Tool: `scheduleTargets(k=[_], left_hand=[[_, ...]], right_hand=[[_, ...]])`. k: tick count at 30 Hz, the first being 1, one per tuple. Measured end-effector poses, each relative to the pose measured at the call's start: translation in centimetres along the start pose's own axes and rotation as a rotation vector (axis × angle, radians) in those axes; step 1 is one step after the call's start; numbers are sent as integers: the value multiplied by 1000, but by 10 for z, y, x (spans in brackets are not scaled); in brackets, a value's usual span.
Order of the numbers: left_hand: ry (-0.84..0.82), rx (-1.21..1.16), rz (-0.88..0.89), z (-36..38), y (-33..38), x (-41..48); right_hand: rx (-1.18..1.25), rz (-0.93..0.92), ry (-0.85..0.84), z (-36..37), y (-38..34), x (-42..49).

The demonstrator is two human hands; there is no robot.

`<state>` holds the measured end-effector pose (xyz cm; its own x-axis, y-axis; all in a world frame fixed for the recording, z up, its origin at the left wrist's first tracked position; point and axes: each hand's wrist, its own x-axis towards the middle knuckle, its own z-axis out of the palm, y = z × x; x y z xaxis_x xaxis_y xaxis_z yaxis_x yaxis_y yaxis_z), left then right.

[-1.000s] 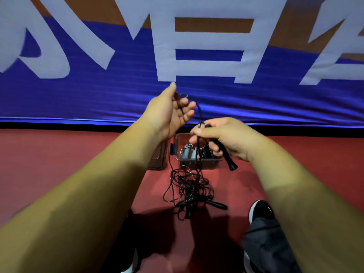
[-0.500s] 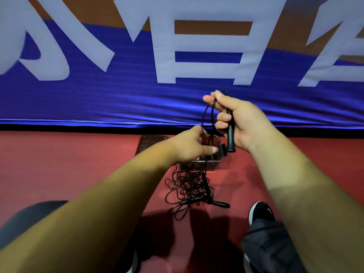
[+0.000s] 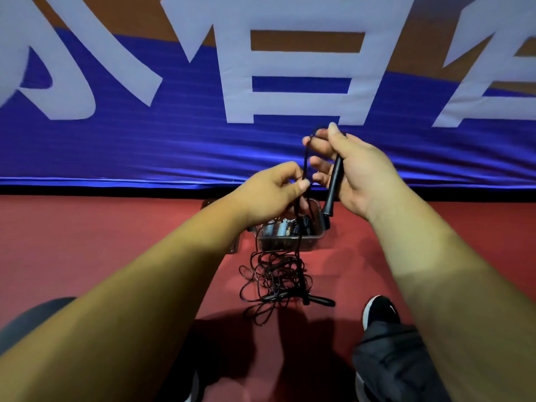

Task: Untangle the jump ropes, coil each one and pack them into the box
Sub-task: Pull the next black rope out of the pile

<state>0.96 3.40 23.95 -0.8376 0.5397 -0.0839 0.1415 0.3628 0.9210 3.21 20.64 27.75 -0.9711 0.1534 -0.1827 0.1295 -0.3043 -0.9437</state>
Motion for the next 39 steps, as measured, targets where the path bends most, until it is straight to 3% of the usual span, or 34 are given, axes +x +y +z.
scheduleTargets(k=[5, 8, 11, 15, 18, 24, 29, 35, 39], left_hand=[[101, -430, -33, -10, 27, -5], [260, -624, -25, -23, 36, -2], [370, -725, -39, -38, 35, 2], [494, -868, -69, -51, 26, 8], [446, -932, -107, -53, 23, 10], [174, -615, -333, -35, 14, 6], [-206, -329, -261, -13, -2, -2], [-167, 51, -233, -15, -22, -3], [-189, -52, -306, -15, -21, -5]], right_hand=[[-357, 80, 17, -6, 14, 4], [-513, 231, -144, -2, 23, -1], [-511, 307, -262, 3, 26, -10], [-449, 256, -357, 2, 27, -11], [-380, 174, -364, 7, 28, -12], [-173, 61, -179, 18, 23, -8], [31, 95, -49, 22, 18, -6], [140, 64, 36, 21, 16, -1], [115, 19, 108, 11, 16, 6]])
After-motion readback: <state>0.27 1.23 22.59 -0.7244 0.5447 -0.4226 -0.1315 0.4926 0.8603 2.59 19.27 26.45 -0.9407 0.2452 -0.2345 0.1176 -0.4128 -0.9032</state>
